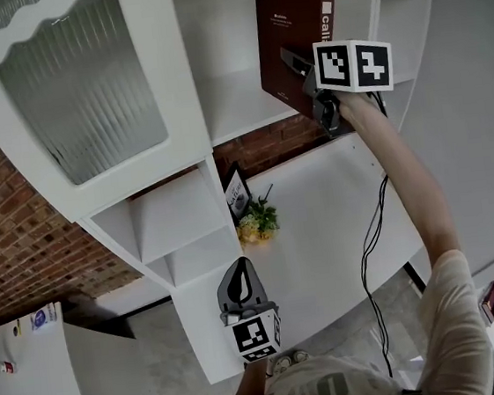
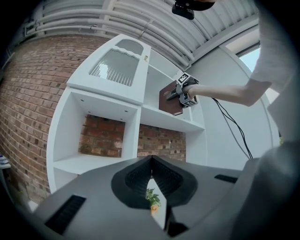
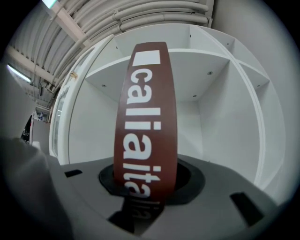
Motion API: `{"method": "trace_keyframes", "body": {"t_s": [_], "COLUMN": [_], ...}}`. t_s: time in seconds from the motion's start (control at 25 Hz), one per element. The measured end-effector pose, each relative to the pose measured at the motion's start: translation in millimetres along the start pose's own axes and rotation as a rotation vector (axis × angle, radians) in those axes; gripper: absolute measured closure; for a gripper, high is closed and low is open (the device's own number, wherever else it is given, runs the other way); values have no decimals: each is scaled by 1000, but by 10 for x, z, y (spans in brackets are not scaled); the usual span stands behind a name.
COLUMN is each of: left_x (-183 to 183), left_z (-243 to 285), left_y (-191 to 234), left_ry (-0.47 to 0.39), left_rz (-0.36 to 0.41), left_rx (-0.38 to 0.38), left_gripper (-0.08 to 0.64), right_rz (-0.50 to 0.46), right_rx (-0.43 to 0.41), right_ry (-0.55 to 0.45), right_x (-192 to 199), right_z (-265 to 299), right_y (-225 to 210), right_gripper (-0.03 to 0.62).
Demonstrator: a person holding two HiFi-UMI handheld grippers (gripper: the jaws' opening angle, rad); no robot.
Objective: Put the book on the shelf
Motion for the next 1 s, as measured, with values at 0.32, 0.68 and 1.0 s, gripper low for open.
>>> {"method": "trace_keyframes", "body": {"t_s": [0.32,0.68,1.0], "left_x": [84,156,196], "left_z": [116,196,233], "left_y": [184,313,203], "left_ry": [32,55,79], "left_rz": [-12,-4,-18], "left_rx": [-53,-94,-58], "left_gripper": [548,548,548], "right_rz": [1,-8,-9], "right_rx": [14,21,28], "right_ry": [19,12,7], "right_x": [49,90,118], "right_z": [642,1051,1310], "right_y": [-62,-106,-114], "right_gripper": [439,439,439]}}
Point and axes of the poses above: the fingertips, and each gripper's own axes: z forward along the fingers, y to its left, x out of its underside, the point moved 4 cm from there along -z, backward along the fingers, and after that the axes turned 6 degrees about -y, right-handed, at the moved point
